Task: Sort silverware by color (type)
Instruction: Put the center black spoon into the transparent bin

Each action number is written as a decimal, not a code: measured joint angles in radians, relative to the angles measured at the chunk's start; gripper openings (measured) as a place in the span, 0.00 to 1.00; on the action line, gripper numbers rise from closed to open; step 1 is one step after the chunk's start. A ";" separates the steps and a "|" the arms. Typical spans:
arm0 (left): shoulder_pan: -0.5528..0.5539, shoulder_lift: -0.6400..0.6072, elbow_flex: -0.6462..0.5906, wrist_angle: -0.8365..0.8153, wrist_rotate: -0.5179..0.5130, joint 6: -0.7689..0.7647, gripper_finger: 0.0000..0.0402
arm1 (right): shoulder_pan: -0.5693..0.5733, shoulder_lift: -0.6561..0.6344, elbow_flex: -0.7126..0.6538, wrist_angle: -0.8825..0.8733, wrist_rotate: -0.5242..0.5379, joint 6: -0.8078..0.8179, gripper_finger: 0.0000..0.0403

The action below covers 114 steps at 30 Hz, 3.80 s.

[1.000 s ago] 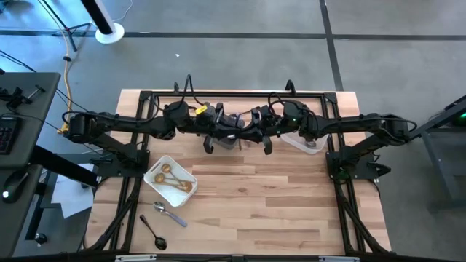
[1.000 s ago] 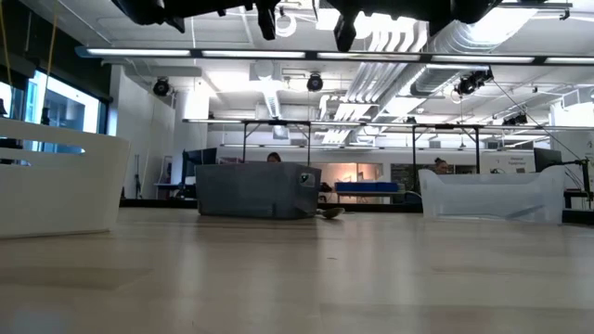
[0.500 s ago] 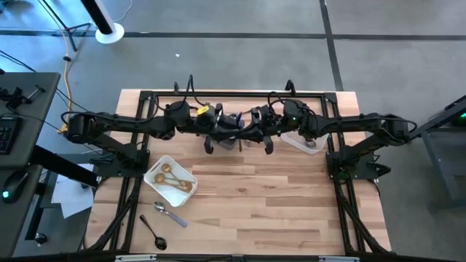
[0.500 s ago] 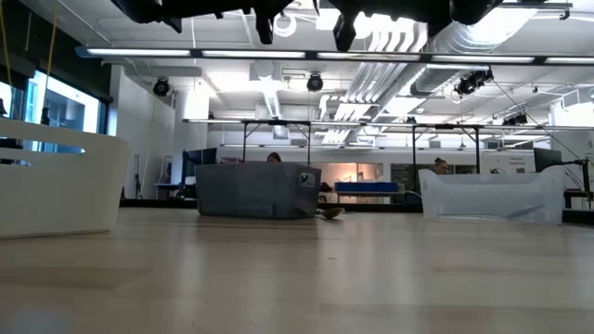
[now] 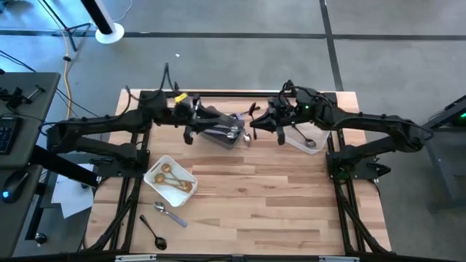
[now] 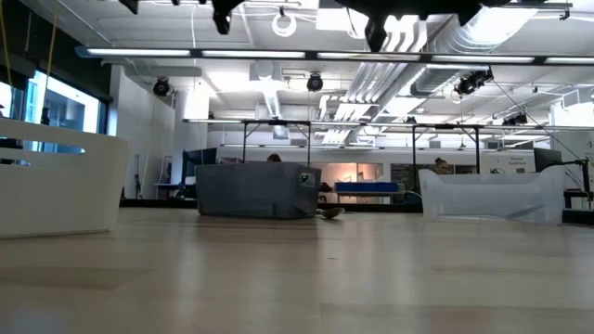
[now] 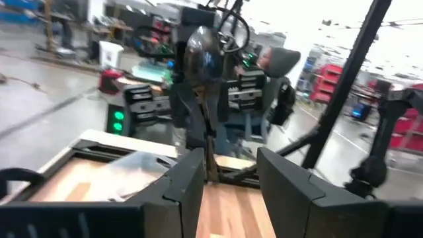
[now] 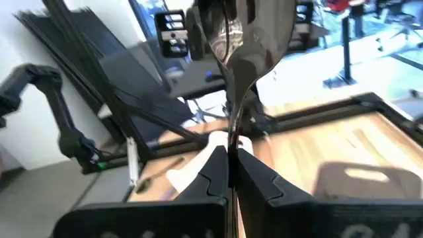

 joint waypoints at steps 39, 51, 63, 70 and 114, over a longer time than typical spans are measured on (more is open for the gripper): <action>-0.094 -0.114 -0.211 0.170 -0.184 -0.004 0.00 | 0.087 -0.213 -0.267 0.212 0.295 -0.083 0.00; -0.097 -0.114 -0.211 0.170 -0.188 0.045 0.00 | 0.087 -0.213 -0.267 0.207 0.284 -0.075 0.00; -0.097 -0.114 -0.211 0.170 -0.191 0.064 0.00 | 0.087 -0.213 -0.267 0.207 0.257 -0.075 0.00; -0.096 -0.114 -0.211 0.170 -0.207 0.081 0.00 | 0.087 -0.213 -0.267 0.206 0.257 -0.075 0.00; -0.096 -0.114 -0.211 0.170 -0.233 0.096 0.00 | 0.083 -0.214 -0.204 -0.058 0.377 0.005 0.00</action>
